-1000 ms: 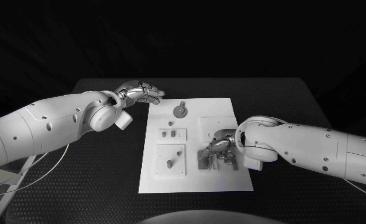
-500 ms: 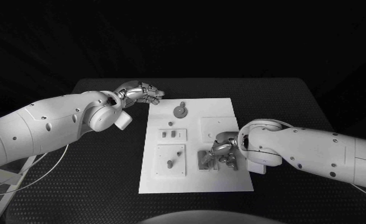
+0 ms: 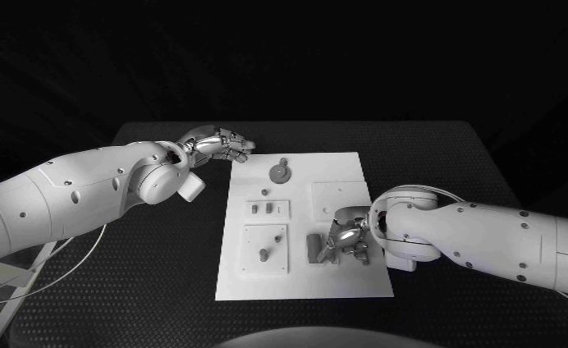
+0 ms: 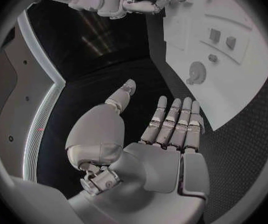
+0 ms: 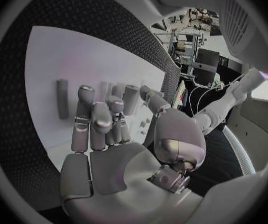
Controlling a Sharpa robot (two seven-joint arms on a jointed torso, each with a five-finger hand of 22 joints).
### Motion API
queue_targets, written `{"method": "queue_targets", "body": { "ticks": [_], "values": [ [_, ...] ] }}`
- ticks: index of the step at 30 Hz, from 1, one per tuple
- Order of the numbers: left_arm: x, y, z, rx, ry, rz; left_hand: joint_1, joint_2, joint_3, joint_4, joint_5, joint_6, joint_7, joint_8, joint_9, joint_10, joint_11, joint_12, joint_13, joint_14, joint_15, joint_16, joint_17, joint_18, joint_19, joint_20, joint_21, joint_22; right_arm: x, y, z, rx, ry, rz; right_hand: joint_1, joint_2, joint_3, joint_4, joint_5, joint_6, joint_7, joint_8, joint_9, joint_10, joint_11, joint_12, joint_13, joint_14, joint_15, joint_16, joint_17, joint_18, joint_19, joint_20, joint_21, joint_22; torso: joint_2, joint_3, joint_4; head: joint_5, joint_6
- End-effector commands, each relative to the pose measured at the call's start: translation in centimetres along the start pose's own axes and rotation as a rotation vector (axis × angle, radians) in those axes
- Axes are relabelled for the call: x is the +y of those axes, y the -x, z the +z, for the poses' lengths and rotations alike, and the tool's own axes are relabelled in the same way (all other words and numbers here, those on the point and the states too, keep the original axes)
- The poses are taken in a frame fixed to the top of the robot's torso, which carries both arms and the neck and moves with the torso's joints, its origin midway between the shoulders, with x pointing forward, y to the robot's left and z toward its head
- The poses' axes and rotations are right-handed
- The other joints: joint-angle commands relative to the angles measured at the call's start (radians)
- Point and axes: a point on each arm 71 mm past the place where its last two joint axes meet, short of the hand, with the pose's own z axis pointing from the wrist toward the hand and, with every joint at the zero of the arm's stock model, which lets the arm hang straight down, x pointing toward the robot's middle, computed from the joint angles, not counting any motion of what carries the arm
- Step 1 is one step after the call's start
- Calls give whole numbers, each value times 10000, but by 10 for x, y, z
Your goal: Assemble the parts on the task board
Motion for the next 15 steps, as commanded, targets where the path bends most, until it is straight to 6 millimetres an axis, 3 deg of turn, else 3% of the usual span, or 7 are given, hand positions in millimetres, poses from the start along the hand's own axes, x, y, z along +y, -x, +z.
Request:
{"method": "queue_targets", "body": {
  "ticks": [1, 5, 15],
  "values": [
    [-2, -2, 0, 179, -104, -11, 14, 14, -5, 10, -29, 65, 546, 56, -11, -5, 21, -40, -12, -27, 31, -33, 14, -82, 36, -14, -14, -16, 3, -1, 1, -10, 3, -754, 118, 29, 23, -43, 12, 77, -15, 42, 8, 55, -1, -28, -13, 17, -78, -23, -14, 115, 57, -11, 25, 187, 4, 0, 1, -5, -9],
    [-2, -2, 0, 180, -107, -11, 14, 14, -5, 10, -29, 68, 547, 58, -11, -4, 21, -39, -11, -27, 31, -33, 14, -82, 36, -14, -14, -16, 4, -1, 2, -42, -4, -904, 157, 96, 20, -44, 8, 92, -19, 45, 15, 71, -4, -31, -17, 28, -80, -22, -18, 115, 69, -10, 25, 187, 5, -2, 3, -11, -13],
    [-2, -2, 0, 196, -101, -14, 12, 17, -7, 11, -29, 74, 550, 61, -11, -1, 21, -37, -11, -26, 31, -34, 15, -82, 37, -14, -13, -16, 9, -1, 4, -272, -29, -1150, 371, 533, -111, -307, 4, 175, -46, 59, 52, 154, -30, -49, -31, 84, -104, -18, -40, 115, 106, -13, 23, 192, 2, -1, 10, -18, -36]
  ]
}}
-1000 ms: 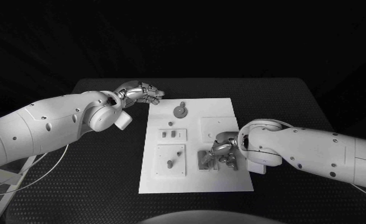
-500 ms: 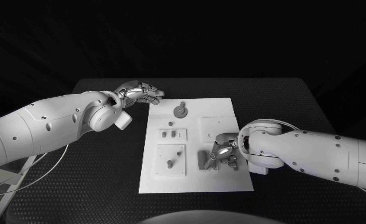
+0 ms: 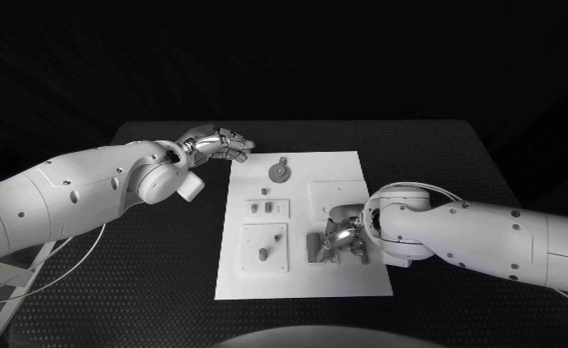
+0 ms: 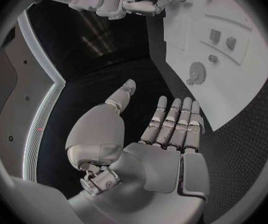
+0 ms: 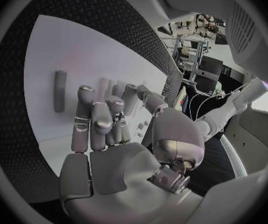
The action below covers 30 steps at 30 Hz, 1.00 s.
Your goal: Assemble the parts on the task board
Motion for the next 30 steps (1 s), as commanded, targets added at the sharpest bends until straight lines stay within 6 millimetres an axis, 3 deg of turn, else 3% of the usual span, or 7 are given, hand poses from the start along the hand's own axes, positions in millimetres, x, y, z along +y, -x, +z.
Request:
{"method": "queue_targets", "body": {
  "ticks": [1, 19, 30],
  "values": [
    [-2, -2, 0, 176, -100, -11, 12, 17, -7, 11, -29, 74, 550, 61, -12, -1, 21, -37, -10, -26, 31, -34, 16, -82, 37, -14, -13, -16, 0, -2, 2, -77, -84, -425, -2, 102, -6, -65, 4, 64, -6, -66, -4, 45, 5, -46, -12, -19, -71, -18, -17, 114, 37, -9, 22, 192, 1, 4, 6, 2, -7],
    [-1, -2, 0, 219, -78, -18, -1, 15, -14, 16, -30, 79, 553, 64, -13, 1, 20, -36, -10, -29, 32, -36, 17, -82, 37, -12, -13, -16, 0, 1, 2, -533, -112, -434, -149, 358, -132, -31, 11, 130, -24, -71, 7, 116, -14, -70, -29, 32, -88, -23, -38, 114, 89, -6, 2, 180, 0, 3, 1, 6, -25],
    [-1, -2, 0, 220, -64, -19, -13, 8, -22, 19, -31, 80, 555, 65, -15, 1, 21, -36, -10, -31, 34, -38, 17, -83, 36, -11, -13, -16, -1, 1, 2, -520, -102, -485, -252, 402, -162, 37, 13, 141, -31, -84, 6, 135, -21, -83, -35, 44, -96, -26, -44, 114, 106, -14, -12, 177, -2, 5, 0, 4, -24]
  ]
}}
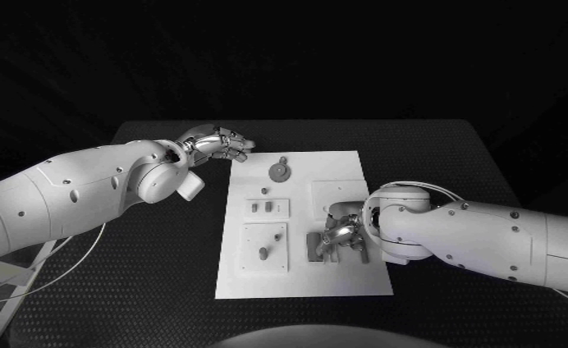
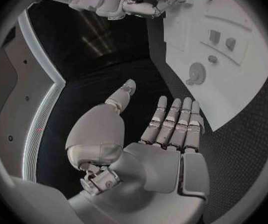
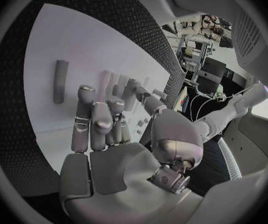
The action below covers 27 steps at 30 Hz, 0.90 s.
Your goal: Assemble the parts on the task board
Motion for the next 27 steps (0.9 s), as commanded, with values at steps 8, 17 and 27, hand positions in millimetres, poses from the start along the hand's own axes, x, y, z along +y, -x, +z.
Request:
{"method": "queue_targets", "body": {
  "ticks": [8, 17, 27],
  "values": [
    [-1, -2, 0, 179, -84, -10, -15, 8, -23, 19, -31, 45, 519, 65, -17, 2, 20, -36, -10, -31, 34, -38, 12, -82, 35, -11, -13, -17, -5, -2, -2, -190, 22, 132, -46, -46, -37, 22, 14, 54, -9, -54, 15, 71, -25, -59, -12, 33, -45, -31, -19, 115, 70, 10, -23, 178, -1, 0, -4, -11, 12],
    [-1, -1, 0, 145, -89, -8, -15, 9, -23, 19, -31, 45, 517, 65, -18, 5, 19, -35, -9, -31, 34, -39, 12, -82, 35, -12, -13, -17, -15, 10, -15, -457, 35, 664, -142, -156, -20, 161, 20, 78, -23, -69, 17, 142, -40, -31, 4, 80, -63, 26, 20, 115, 156, -26, -9, 181, -1, 5, 0, -22, 53],
    [-2, -1, 0, 140, -147, -7, -50, -23, -46, 29, -33, 38, 513, 61, -23, 7, 18, -34, -9, -33, 36, -41, 14, -83, 31, -9, -15, -19, -52, 46, -36, -889, -798, 1106, -7, 121, 31, 85, 9, 303, -74, 55, 140, 307, -78, 263, 215, 236, -85, 201, 367, 115, 211, -74, 40, 216, -11, -16, -13, -122, 162]
  ]
}}
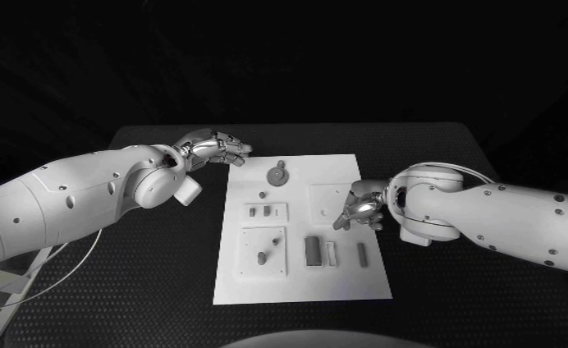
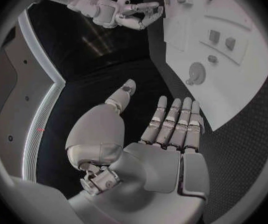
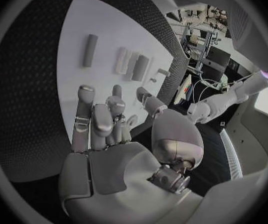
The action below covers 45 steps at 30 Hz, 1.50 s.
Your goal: Assemble the parts on the task board
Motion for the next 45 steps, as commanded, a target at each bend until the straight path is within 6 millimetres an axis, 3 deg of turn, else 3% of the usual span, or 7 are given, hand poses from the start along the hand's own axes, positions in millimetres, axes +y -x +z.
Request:
{"method": "queue_targets", "body": {
  "ticks": [1, 6, 13, 18, 25, 38, 45],
  "values": [
    [-2, -1, 0, 126, -147, -4, -50, -24, -46, 29, -33, 37, 512, 61, -14, 8, 18, -34, -9, -33, 35, -41, 16, -83, 31, -9, -15, -11, -13, 1, -3, 330, -296, 289, 35, 194, -28, -161, 9, 272, -42, 222, 180, 82, -18, 118, 82, 61, -47, 52, 27, 114, 43, -10, 45, 215, 0, -9, 3, -35, 27],
    [-1, 1, -1, 84, -124, -2, -51, -25, -47, 29, -33, 37, 510, 61, -15, 9, 18, -34, -9, -33, 35, -41, 17, -83, 30, -10, -15, -11, -21, -2, -8, 680, -526, 187, 17, 271, -108, -291, 18, 356, -142, 503, 687, 98, -119, 163, 156, 63, -141, 78, 61, 114, 37, -3, 50, 208, 7, 10, -5, -38, 15],
    [-1, 0, -1, 147, -116, -12, -158, -63, -97, 81, -33, 31, 501, 58, -21, 0, 20, -40, -11, -44, 38, -49, 18, -85, 23, -6, -19, -16, -36, -5, -13, 865, -1008, 78, -279, 291, -126, -16, 23, 263, -147, 521, 923, 25, -124, 61, 101, 20, -150, 60, -16, 114, 1, 9, 32, 207, 4, -3, -8, -103, 9],
    [-1, 0, -1, 133, -113, -10, -216, -75, -115, 119, -33, 23, 519, 54, -27, -3, 21, -41, -12, -47, 38, -51, 20, -83, 18, -7, -21, -19, -46, -16, -11, 874, -1253, -126, -373, 269, -101, 91, 23, 208, -139, 476, 961, 14, -119, 41, 101, -10, -148, 45, -75, 114, -19, 5, 31, 210, -5, -6, -12, -81, 19],
    [-1, 0, -1, 140, -118, -12, -238, -73, -118, 138, -33, 21, 521, 53, -29, -4, 21, -41, -12, -47, 37, -52, 21, -81, 19, -8, -21, -21, -46, -33, -4, 1079, -1289, -436, -396, 214, -68, 120, 23, 118, -110, 382, 938, 10, -93, 22, 98, -38, -128, 29, -130, 114, -41, -2, 32, 214, 15, 21, 10, -90, 9],
    [-1, 0, -2, 168, -90, -18, -246, -75, -117, 147, -32, 20, 519, 53, -31, -6, 21, -41, -12, -49, 36, -54, 22, -79, 17, -10, -21, -22, -45, -52, 5, 1464, -1314, -942, -460, 105, -57, 185, 20, 120, -95, 332, 924, 8, -77, 0, 91, -65, -109, 11, -192, 114, -56, 1, 34, 213, 13, 9, 8, -90, -70],
    [0, 1, -2, 178, -68, -20, -252, -75, -117, 153, -33, 20, 520, 53, -32, -8, 21, -42, -12, -49, 36, -54, 22, -79, 16, -11, -21, -23, -43, -53, 9, 1383, -1328, -1160, -443, 102, -32, 189, 25, 120, -93, 317, 920, 6, -74, -8, 88, -70, -106, 6, -203, 114, -61, -2, 34, 213, 13, 3, 14, -94, -93]
  ]
}}
